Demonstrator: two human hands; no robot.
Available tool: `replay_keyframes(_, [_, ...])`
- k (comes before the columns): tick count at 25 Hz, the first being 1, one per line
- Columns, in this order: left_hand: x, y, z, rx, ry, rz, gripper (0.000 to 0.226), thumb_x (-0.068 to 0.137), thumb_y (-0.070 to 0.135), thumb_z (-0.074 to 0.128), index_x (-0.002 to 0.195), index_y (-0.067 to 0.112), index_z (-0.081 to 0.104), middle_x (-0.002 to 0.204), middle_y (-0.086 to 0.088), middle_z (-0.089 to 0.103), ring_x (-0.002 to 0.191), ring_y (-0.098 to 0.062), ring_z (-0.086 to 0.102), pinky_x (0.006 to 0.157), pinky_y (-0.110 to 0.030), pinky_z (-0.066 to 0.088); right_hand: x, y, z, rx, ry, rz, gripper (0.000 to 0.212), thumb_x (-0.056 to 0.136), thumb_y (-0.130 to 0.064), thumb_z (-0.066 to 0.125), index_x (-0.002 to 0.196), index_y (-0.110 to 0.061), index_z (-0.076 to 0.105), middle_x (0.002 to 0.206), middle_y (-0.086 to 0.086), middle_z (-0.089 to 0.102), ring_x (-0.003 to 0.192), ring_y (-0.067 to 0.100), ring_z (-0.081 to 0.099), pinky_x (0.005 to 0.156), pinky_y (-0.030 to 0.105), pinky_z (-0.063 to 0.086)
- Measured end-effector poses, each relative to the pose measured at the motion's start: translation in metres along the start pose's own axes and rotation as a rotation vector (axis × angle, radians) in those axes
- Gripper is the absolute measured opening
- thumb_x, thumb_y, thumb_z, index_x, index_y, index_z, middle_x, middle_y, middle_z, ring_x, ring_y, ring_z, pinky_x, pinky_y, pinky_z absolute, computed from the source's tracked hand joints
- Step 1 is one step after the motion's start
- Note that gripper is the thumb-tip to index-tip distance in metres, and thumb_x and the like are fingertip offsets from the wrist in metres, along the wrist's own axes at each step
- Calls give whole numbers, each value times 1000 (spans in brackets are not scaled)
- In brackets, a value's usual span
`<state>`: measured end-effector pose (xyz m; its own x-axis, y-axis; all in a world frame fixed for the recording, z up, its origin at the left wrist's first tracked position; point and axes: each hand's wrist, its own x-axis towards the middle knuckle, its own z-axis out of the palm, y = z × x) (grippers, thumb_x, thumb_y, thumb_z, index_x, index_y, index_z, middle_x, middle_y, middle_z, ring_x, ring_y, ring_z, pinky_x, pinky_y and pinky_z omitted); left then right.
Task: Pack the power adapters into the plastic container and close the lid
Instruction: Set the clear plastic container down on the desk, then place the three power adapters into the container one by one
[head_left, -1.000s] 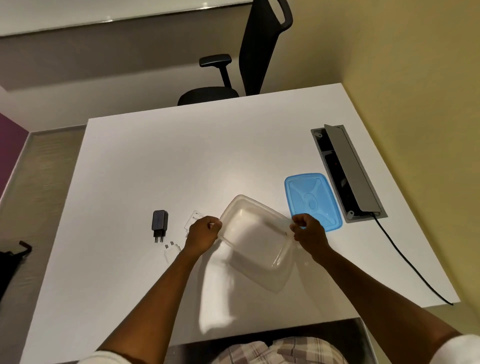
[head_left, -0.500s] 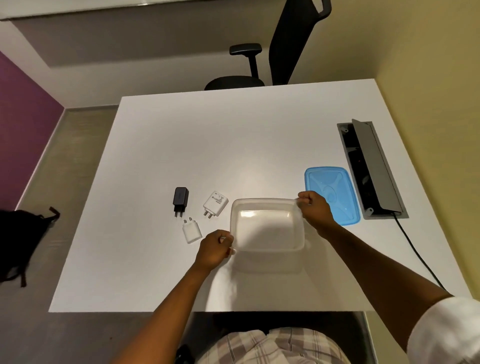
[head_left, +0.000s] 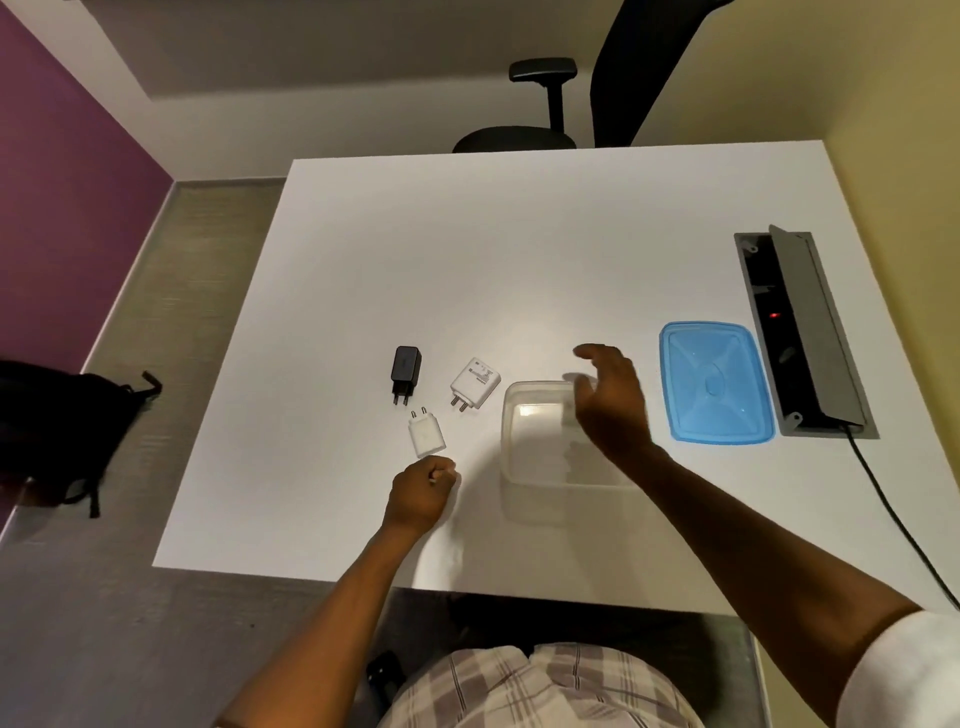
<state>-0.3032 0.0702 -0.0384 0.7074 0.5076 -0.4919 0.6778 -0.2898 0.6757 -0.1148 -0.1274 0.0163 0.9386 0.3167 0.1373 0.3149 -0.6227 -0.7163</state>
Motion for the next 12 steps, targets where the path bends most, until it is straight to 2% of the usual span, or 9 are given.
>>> replay_keyframes(2, [5, -17, -17, 77, 16, -1, 22, 93, 28, 54, 89, 13, 69, 95, -5, 71, 91, -23, 62, 84, -32, 46, -12, -35, 29, 2, -100, -169, 34, 83, 3, 54, 114, -7, 62, 115, 9, 64, 105, 26, 55, 95, 28, 41])
replay_keyframes(3, [7, -26, -24, 126, 9, -1, 21, 91, 32, 51, 87, 18, 66, 93, -4, 66, 90, -22, 59, 81, -31, 44, -20, -50, 45, 33, -192, -195, 34, 83, 2, 54, 114, -7, 62, 116, 9, 64, 106, 27, 56, 96, 30, 42])
replay_keyframes(4, [10, -35, -30, 164, 8, -8, 19, 92, 32, 51, 92, 20, 66, 97, -6, 65, 94, -23, 59, 84, -31, 44, -29, -63, 61, 58, -297, -194, 34, 84, -1, 55, 116, -9, 60, 118, 8, 63, 109, 26, 57, 97, 32, 44])
replay_keyframes(6, [17, -54, -39, 190, 38, -44, 24, 98, 25, 55, 117, 15, 66, 124, -8, 64, 114, -26, 61, 100, -34, 48, -45, -82, 96, 29, -493, -164, 37, 85, -8, 57, 122, -12, 55, 126, 7, 59, 117, 25, 54, 99, 36, 45])
replay_keyframes(8, [23, -69, -45, 241, 54, -50, 37, 98, 25, 55, 133, 14, 57, 143, -7, 54, 131, -26, 54, 112, -37, 44, -55, -91, 127, -50, -597, -110, 44, 86, -12, 59, 129, -12, 49, 133, 10, 54, 121, 28, 51, 98, 41, 47])
replay_keyframes(10, [30, -79, -48, 354, 24, -15, 52, 99, 29, 53, 148, 14, 43, 159, -8, 38, 146, -26, 37, 121, -40, 34, -58, -95, 151, -141, -635, -18, 53, 86, -15, 61, 135, -12, 42, 136, 14, 49, 119, 33, 52, 94, 46, 50])
replay_keyframes(12, [37, -87, -46, 465, -10, 15, 63, 101, 33, 47, 158, 16, 25, 169, -6, 14, 157, -25, 14, 127, -41, 21, -57, -96, 171, -242, -664, 59, 65, 84, -19, 63, 141, -15, 33, 139, 16, 43, 118, 37, 51, 93, 49, 50])
